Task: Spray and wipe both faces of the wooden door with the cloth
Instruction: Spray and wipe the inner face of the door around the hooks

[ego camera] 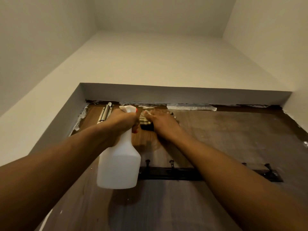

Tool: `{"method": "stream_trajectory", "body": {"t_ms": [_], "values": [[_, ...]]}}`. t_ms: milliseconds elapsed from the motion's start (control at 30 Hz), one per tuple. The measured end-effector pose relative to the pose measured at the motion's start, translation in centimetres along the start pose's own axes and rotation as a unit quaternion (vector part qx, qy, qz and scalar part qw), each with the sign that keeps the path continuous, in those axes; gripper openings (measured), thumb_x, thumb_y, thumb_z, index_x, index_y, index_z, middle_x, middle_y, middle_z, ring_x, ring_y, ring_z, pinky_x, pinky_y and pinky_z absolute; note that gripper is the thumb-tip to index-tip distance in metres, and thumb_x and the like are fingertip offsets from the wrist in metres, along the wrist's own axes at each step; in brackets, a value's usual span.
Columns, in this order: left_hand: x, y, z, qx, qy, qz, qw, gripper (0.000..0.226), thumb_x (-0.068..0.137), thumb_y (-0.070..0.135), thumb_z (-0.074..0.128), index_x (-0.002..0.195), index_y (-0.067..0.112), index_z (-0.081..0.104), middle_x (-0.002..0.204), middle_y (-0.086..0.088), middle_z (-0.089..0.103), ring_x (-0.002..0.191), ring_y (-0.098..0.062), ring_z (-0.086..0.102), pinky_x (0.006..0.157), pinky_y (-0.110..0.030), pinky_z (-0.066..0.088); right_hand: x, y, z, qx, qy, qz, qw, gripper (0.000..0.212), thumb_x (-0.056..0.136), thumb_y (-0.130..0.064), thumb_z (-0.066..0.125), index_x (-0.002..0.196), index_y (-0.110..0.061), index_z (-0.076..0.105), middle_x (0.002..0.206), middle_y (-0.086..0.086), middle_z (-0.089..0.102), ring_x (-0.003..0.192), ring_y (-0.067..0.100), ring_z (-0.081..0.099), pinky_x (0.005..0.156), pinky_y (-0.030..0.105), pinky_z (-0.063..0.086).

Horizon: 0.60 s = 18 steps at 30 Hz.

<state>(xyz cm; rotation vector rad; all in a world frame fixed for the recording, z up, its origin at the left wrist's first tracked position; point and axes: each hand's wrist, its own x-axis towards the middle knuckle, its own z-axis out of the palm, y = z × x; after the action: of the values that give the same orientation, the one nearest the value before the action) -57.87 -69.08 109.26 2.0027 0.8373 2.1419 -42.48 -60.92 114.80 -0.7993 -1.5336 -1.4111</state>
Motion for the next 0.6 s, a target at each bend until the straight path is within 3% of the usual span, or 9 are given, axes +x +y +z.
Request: {"method": "stream_trajectory", "body": {"t_ms": [133,300,400,600], "values": [[-0.4,0.1,1.9,-0.018,-0.01,0.007,1.0,0.019,0.08,0.001,0.057,0.079,0.016,0.046,0.106,-0.021,0.062,0.098,-0.032,0.064,0.06,-0.031,0.048,-4.8,4.7,-0.7,-0.015,0.02,0.031,0.999,0.046,0.104,-0.024,0.043,0.15,-0.029,0.038,0.152,0.006,0.042,0.137,0.026,0.042,0.111,0.04,0.036],[-0.8,0.0,3.8,-0.005,-0.015,0.006,1.0,0.024,0.078,0.002,0.06,0.097,0.011,0.049,0.107,-0.022,0.062,0.097,-0.033,0.064,0.065,-0.035,0.05,-0.7,9.2,-0.6,-0.035,-0.014,0.142,0.989,0.043,0.106,-0.017,0.035,0.148,-0.027,0.04,0.139,0.011,0.053,0.124,0.031,0.052,0.101,0.042,0.044],[-1.0,1.1,4.8,0.002,-0.006,0.017,1.0,0.019,0.078,0.0,0.059,0.08,0.015,0.047,0.106,-0.022,0.063,0.098,-0.033,0.063,0.061,-0.032,0.048,2.2,8.0,0.1,-0.02,-0.016,0.121,0.992,0.04,0.106,-0.019,0.035,0.145,-0.027,0.042,0.132,0.012,0.057,0.117,0.031,0.057,0.096,0.042,0.049],[-1.1,3.4,6.0,0.015,0.015,0.023,0.999,0.018,0.074,0.004,0.06,0.089,0.01,0.052,0.104,-0.019,0.064,0.095,-0.031,0.065,0.067,-0.036,0.052,-3.7,7.7,-0.8,0.006,-0.016,-0.002,1.0,0.044,0.104,-0.028,0.045,0.148,-0.028,0.04,0.148,0.006,0.048,0.132,0.026,0.048,0.107,0.041,0.042]]}}
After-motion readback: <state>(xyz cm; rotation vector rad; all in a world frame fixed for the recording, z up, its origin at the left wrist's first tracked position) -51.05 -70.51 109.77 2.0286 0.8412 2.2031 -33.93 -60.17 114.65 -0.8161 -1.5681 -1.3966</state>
